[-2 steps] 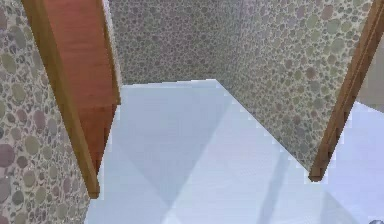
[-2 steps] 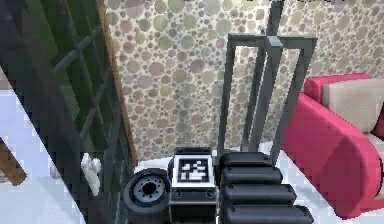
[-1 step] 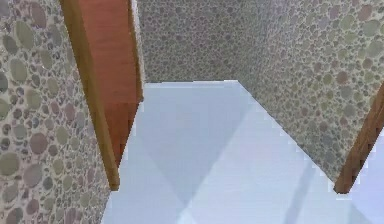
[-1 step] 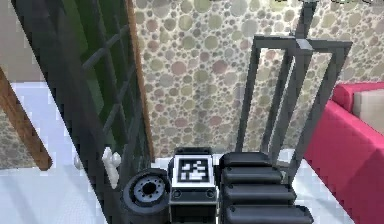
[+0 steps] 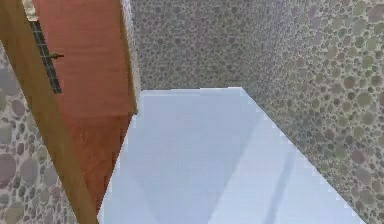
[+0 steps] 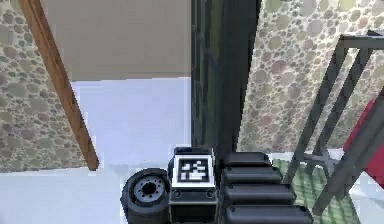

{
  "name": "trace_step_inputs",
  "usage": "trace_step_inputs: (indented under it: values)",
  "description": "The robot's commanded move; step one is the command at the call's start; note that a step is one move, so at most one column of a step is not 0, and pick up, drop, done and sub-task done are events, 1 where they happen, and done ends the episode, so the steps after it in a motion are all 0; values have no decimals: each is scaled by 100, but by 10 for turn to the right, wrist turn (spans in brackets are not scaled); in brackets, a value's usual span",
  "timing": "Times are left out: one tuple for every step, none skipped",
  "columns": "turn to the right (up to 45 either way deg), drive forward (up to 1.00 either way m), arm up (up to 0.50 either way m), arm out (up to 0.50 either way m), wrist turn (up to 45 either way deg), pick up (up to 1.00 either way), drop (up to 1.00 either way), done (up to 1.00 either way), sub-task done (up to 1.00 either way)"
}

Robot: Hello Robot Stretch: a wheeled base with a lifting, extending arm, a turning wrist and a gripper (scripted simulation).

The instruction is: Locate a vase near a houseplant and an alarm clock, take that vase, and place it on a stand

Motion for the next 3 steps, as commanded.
trace_step_inputs:
  values:
    - [300,0,0,0,0,0,0,0,0]
    - [0,45,0,0,0,0,0,0,0]
    - [450,0,0,0,0,0,0,0,0]
